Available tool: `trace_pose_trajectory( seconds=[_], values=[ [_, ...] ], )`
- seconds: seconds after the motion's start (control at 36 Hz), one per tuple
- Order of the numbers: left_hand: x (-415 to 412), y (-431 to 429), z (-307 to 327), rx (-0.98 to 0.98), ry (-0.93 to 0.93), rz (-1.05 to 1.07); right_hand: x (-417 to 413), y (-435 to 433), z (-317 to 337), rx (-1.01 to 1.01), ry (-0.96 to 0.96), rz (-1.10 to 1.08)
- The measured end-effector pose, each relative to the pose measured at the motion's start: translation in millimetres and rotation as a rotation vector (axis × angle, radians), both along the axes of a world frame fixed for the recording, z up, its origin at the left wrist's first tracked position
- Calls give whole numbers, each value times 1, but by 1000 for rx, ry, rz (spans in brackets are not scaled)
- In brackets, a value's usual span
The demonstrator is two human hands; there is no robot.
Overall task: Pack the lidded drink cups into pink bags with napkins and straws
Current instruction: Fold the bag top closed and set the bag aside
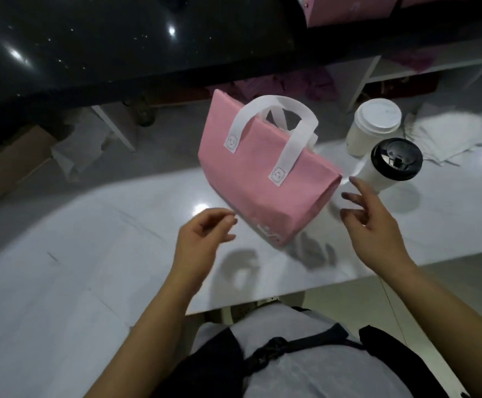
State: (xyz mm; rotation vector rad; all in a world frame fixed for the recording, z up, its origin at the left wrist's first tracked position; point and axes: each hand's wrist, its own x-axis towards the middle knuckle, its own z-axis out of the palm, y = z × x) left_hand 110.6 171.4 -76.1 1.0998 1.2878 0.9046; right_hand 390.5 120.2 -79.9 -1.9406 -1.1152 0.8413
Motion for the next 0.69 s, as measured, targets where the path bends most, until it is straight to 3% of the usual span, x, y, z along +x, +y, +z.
trace_pose_trajectory(
  seconds=[0.11,0.31,0.69],
  values=[
    [-19,53,-10,-5,20,143,-20,-14,1,-26,128,-29],
    [-26,121,-9,-16,112,43,-58,-25,5,19,283,11],
    [-28,133,-23,-28,-69,7,-65,-17,0,153,211,-137]
  ],
)
